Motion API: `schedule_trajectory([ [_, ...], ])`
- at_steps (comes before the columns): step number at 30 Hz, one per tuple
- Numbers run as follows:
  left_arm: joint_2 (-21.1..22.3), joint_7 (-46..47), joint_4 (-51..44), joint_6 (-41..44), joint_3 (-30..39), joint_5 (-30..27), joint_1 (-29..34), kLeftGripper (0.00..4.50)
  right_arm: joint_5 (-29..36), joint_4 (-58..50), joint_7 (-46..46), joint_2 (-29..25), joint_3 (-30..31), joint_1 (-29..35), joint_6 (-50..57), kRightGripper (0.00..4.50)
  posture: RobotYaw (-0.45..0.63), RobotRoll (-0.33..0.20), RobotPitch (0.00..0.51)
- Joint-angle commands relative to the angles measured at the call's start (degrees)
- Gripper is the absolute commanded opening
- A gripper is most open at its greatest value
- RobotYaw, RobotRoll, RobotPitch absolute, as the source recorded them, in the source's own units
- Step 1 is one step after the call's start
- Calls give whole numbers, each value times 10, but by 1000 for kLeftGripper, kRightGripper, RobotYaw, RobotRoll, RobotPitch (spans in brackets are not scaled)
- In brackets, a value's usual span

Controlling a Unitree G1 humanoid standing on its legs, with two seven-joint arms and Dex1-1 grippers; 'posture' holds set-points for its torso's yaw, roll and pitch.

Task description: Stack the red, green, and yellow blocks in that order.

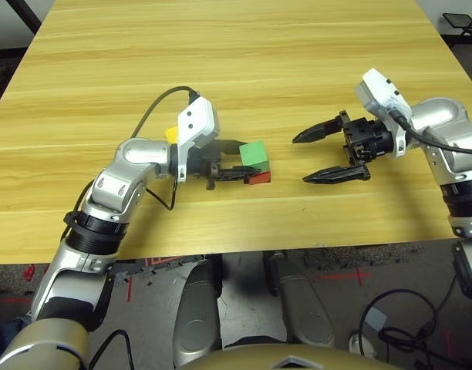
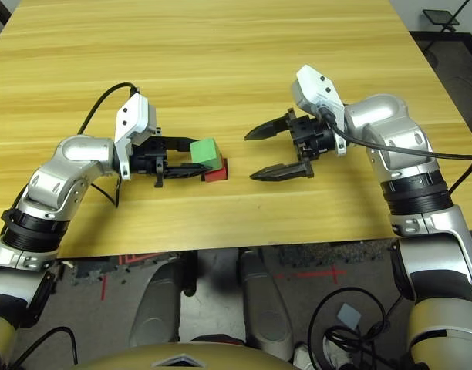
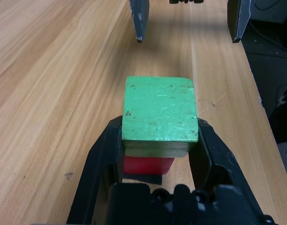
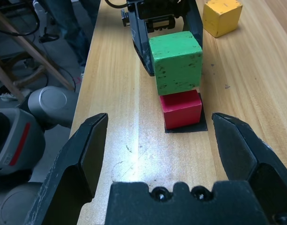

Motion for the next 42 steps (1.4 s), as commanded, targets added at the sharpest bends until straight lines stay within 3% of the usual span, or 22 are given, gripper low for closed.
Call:
schedule_trajectory([
  [1,0,-2,-15,6,-15,9,-3,2049,6,-20,-2,2,-7,7,6,4500,-3,-108,288],
  [29,-21,-11,20,-5,-29,31,-29,2049,20,-52,-23,0,-18,29,26,4500,-33,-99,303],
  [41,-8,-15,2,15,-33,34,-19,2049,15,-35,-21,5,-21,26,14,4500,-22,-94,305],
  [42,-8,-14,0,19,-33,34,-19,2399,15,-33,-21,6,-21,25,12,4500,-22,-94,305],
])
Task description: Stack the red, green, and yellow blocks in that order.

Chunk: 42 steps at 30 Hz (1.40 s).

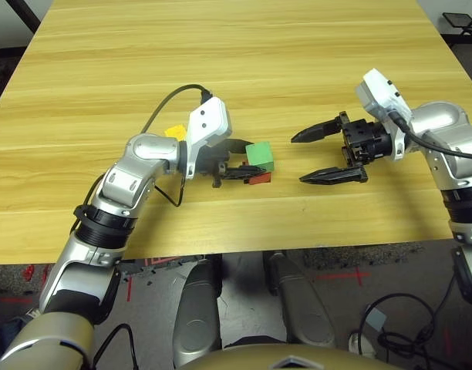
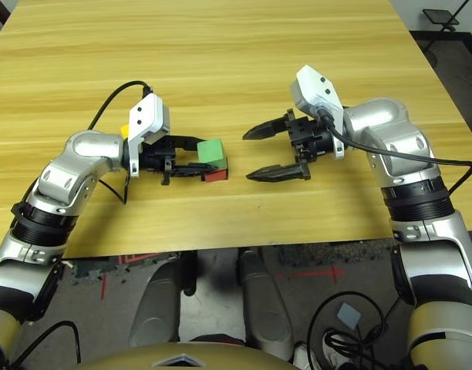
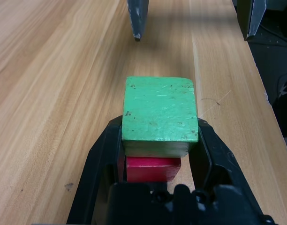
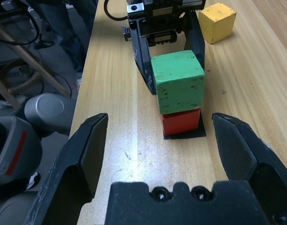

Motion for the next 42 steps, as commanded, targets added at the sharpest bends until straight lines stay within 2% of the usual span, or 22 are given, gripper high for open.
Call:
schedule_trajectory([
  [1,8,-4,-15,14,-12,5,6,2820,2,6,3,5,-4,4,-10,4500,-22,-94,305],
  [3,6,-2,-21,28,-10,-1,4,3421,1,7,3,6,-4,3,-11,4500,-18,-93,302],
  [5,2,3,-30,38,-6,-6,2,4248,0,10,2,8,-5,1,-13,4500,-16,-92,301],
  [6,1,5,-35,45,-3,-10,0,4455,-1,11,3,8,-5,1,-15,4500,-14,-92,298],
  [9,-7,19,-53,70,16,-32,-10,4455,-1,12,3,9,-5,0,-16,4500,-16,-93,293],
  [12,-3,44,-79,131,82,-92,-41,4455,0,10,2,8,-5,-2,-14,4500,-14,-94,290],
  [15,34,53,-94,174,149,-139,-53,4455,0,10,3,9,-4,-4,-13,4500,1,-95,285],
  [19,98,44,-100,177,206,-158,-9,4455,-3,19,11,14,2,-12,-19,4500,23,-96,279],
  [24,160,31,-73,108,238,-122,88,4455,-10,35,20,25,10,-27,-28,4500,47,-99,274],
  [26,178,21,-45,46,238,-87,137,4455,-12,39,23,31,13,-32,-30,4500,50,-100,275],
  [28,181,23,-7,-14,225,-51,152,4455,-13,42,26,35,16,-39,-30,4500,53,-107,273],
  [37,160,12,141,-156,173,22,87,4455,-21,41,46,29,23,-49,-33,4500,28,-123,270],
  [42,137,-4,209,-186,150,36,48,4455,-19,29,45,24,21,-45,-26,4500,9,-128,268],
])
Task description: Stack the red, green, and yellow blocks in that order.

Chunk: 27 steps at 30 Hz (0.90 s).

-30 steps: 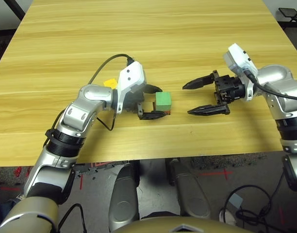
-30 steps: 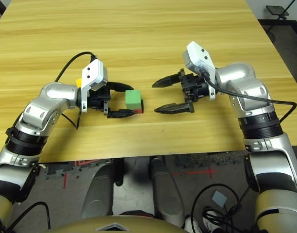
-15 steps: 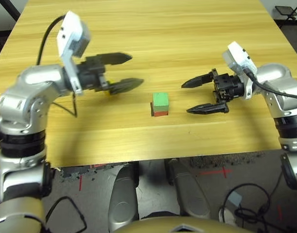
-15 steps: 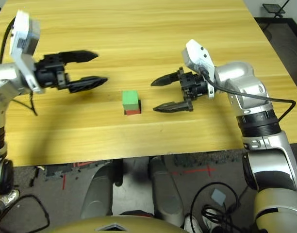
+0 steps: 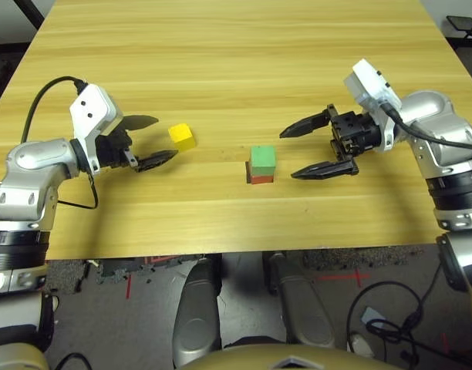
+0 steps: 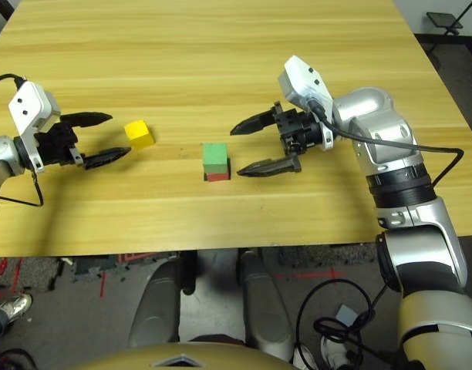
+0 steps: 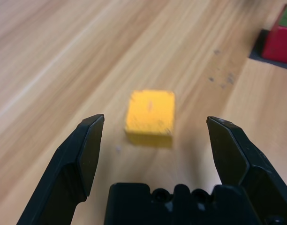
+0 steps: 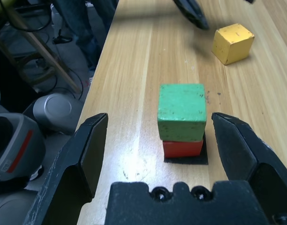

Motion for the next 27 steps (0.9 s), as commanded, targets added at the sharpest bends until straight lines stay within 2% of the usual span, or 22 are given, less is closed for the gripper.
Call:
schedule_trajectory([
  [1,-14,-14,50,-22,-20,16,-17,4455,-4,-15,3,-11,0,7,2,4500,9,-128,268],
  [9,-40,-19,104,-28,-30,26,-53,4455,0,-24,-6,-20,-4,14,6,4500,-14,-131,261],
  [19,-39,-13,105,-17,-28,30,-44,4455,2,-23,-10,-21,-5,14,6,4500,-9,-132,261],
  [22,-38,-14,105,-10,-30,33,-40,3838,2,-20,-10,-19,-5,12,4,4500,-7,-131,262],
  [24,-38,-16,104,-7,-33,35,-36,4047,1,-19,-10,-18,-4,11,3,4500,-6,-131,264],
  [26,-39,-17,106,-7,-35,37,-34,4490,2,-17,-9,-17,-4,9,3,4500,-7,-131,264],
  [27,-39,-17,107,-8,-35,37,-34,4490,2,-17,-9,-17,-5,9,2,4500,-7,-131,264],
])
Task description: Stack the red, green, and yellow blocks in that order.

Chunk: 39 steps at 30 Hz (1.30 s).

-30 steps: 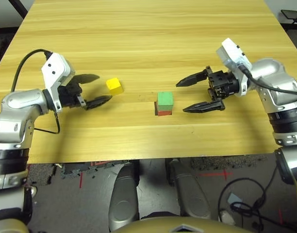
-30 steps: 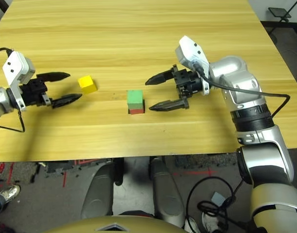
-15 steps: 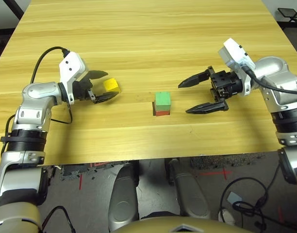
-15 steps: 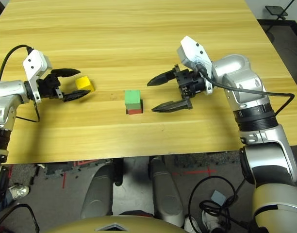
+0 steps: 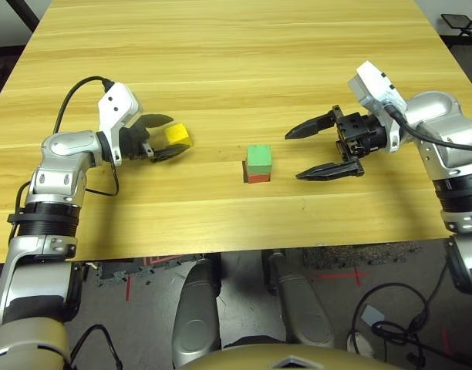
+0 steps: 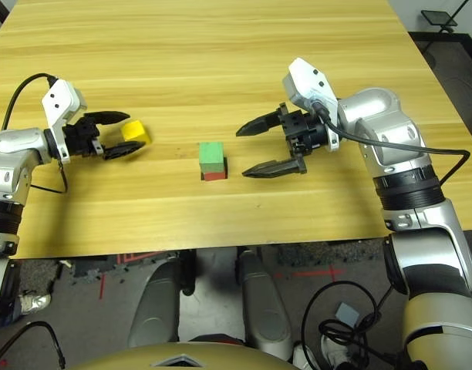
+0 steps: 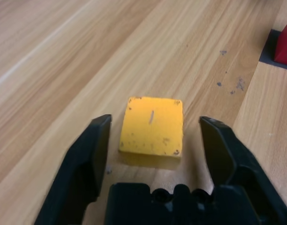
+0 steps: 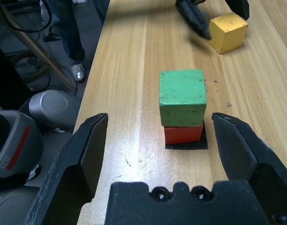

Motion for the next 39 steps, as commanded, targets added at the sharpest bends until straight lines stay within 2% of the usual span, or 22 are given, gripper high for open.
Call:
schedule_trajectory([
  [1,1,-6,5,4,-6,8,12,4490,1,-9,2,-1,-4,1,-2,4500,-7,-131,264],
  [2,1,-6,5,4,-6,8,12,4490,1,-9,1,-1,-4,1,-2,4500,-7,-131,264],
  [5,-2,-7,8,2,-10,11,11,3790,1,-10,0,-1,-4,1,-1,4500,-11,-130,267],
  [10,-7,-12,4,2,-16,12,16,2004,2,-11,-4,1,-6,0,1,4500,-15,-130,265],
  [14,2,-24,-19,20,-17,8,23,1975,2,-11,-7,0,-6,-2,1,4500,-19,-129,262],
  [18,52,-49,-119,88,7,-24,33,1975,3,-13,-11,-4,-10,1,3,4500,-17,-125,258],
  [24,82,-60,-205,169,21,-71,-30,1975,-3,-5,-11,-6,-8,7,-4,4500,5,-110,251],
  [28,62,-54,-264,230,-6,-96,-75,1975,-11,4,-8,-7,-4,8,-15,4500,10,-98,249],
  [32,12,-36,-315,285,-43,-122,-95,1975,-15,1,-10,-7,-3,15,-22,4500,4,-93,246],
  [39,-46,-24,-308,288,-87,-118,-116,1975,-27,3,-18,-13,-8,26,-36,4500,-27,-89,244],
])
